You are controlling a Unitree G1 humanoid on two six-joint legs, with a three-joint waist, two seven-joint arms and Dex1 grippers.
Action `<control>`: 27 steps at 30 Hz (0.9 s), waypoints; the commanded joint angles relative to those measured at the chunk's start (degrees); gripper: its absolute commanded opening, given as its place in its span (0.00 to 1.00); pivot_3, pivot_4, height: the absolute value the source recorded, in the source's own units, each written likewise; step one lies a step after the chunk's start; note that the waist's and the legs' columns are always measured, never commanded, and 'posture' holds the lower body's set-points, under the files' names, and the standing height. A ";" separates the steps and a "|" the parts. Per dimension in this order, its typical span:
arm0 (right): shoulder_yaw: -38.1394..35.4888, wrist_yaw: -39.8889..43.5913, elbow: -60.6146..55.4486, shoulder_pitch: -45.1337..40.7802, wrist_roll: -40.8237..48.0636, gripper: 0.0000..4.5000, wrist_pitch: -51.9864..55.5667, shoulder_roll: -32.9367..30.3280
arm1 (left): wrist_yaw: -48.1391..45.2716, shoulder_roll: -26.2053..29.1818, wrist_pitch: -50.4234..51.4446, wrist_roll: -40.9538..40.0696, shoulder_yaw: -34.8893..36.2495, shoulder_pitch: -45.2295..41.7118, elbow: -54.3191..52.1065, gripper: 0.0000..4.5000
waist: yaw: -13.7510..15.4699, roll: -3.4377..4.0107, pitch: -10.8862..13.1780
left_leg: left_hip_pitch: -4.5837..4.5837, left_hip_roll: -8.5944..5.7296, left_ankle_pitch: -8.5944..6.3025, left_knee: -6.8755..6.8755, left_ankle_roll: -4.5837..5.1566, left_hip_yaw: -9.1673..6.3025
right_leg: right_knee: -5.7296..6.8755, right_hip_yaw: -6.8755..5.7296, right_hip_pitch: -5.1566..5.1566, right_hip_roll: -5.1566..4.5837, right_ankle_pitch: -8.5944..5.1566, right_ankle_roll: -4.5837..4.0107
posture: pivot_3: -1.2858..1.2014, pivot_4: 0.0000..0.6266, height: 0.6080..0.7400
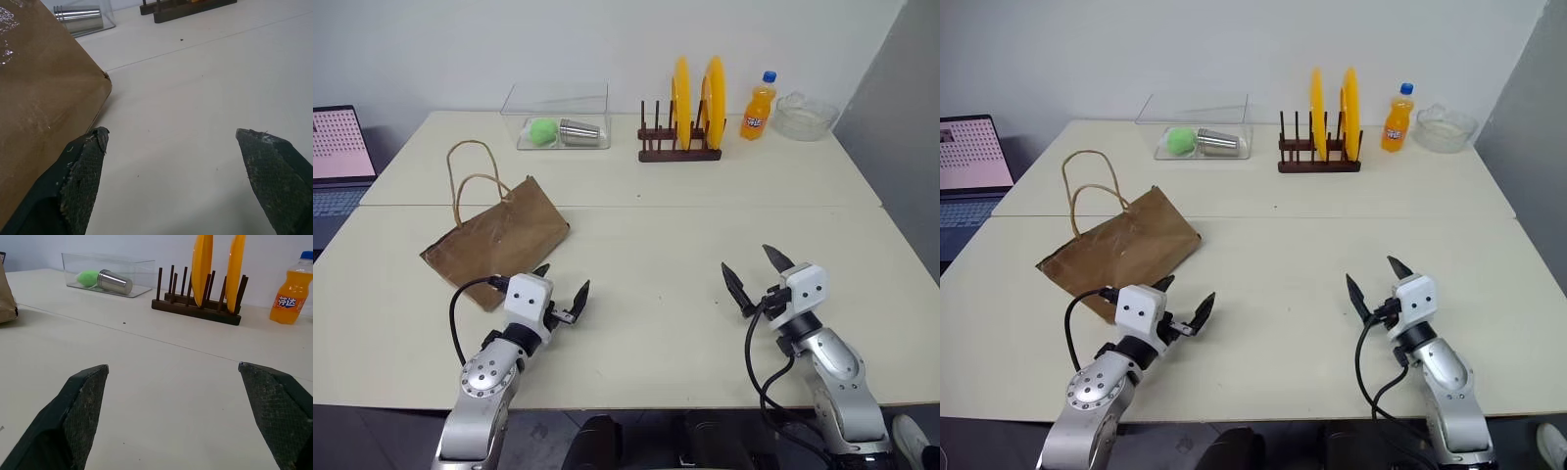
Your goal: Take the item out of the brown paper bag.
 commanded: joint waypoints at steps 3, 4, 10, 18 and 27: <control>-0.73 -0.01 -1.11 -0.45 0.53 1.00 -0.58 0.10 | 0.55 -0.09 0.01 0.41 -0.02 -0.84 -2.69 0.97 | 0.00 0.00 0.00 | 0.00 0.00 0.00 0.00 0.00 -0.01 | 0.00 -0.01 0.00 0.00 0.00 0.00 | 0.52 0.24 1.00; -0.68 -0.04 -1.08 -0.38 0.45 1.00 -0.60 0.13 | 0.56 -0.01 0.08 0.75 -0.35 -1.00 -2.68 0.97 | 0.00 0.00 0.00 | 0.00 0.00 0.00 0.00 0.00 -0.01 | 0.00 -0.01 0.00 0.00 0.00 0.00 | 0.52 0.24 1.00; -0.53 0.00 -1.08 -0.19 0.29 1.00 -0.59 0.15 | 0.56 0.05 0.28 0.86 -0.44 -1.52 -2.59 0.97 | 0.00 0.00 0.00 | 0.00 0.00 0.00 0.00 0.00 0.00 | 0.00 0.00 0.00 0.00 0.00 0.00 | 0.52 0.24 1.00; -0.48 0.39 -0.69 -0.67 0.39 1.00 -0.47 -0.05 | 1.20 -0.15 0.58 1.52 0.05 -2.06 -2.60 0.97 | 0.00 0.00 0.00 | 0.00 0.00 0.00 0.00 0.00 -0.01 | 0.00 -0.01 0.00 0.00 0.00 0.00 | 0.52 0.24 1.00; 0.46 3.03 0.99 -3.17 1.84 1.00 0.02 -0.17 | 2.78 -0.21 0.63 1.40 1.87 -1.50 -4.96 0.97 | -0.01 0.00 0.00 | 0.00 0.00 0.00 0.00 0.00 0.00 | -0.01 0.00 0.01 0.00 0.00 0.00 | 0.52 0.24 1.00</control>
